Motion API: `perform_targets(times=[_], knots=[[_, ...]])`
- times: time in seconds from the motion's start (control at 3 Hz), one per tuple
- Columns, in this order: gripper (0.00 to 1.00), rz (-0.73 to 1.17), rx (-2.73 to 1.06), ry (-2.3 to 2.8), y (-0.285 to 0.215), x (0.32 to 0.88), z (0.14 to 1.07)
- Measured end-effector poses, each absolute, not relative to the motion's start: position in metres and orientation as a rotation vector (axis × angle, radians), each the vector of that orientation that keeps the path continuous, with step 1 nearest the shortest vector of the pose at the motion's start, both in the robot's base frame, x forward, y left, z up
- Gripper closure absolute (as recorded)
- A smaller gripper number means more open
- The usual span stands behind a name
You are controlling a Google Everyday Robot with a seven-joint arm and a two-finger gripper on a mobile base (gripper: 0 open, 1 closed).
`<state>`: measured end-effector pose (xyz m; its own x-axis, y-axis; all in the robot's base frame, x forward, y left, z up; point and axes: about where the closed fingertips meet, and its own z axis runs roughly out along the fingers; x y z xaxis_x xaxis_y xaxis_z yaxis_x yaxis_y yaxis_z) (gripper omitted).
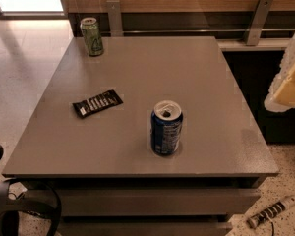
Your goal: Move pepsi can near green can
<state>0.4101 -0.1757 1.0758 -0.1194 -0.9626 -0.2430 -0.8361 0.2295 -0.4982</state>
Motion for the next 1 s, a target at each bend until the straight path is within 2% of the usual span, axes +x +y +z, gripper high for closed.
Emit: perform_targets(times=[0.33,1.0], knots=[[0.0,-0.316,-1.644,1.989,-0.175,0.41,1.077],[0.0,-0.108,-1.555,1.877,-0.184,0.425,1.054]])
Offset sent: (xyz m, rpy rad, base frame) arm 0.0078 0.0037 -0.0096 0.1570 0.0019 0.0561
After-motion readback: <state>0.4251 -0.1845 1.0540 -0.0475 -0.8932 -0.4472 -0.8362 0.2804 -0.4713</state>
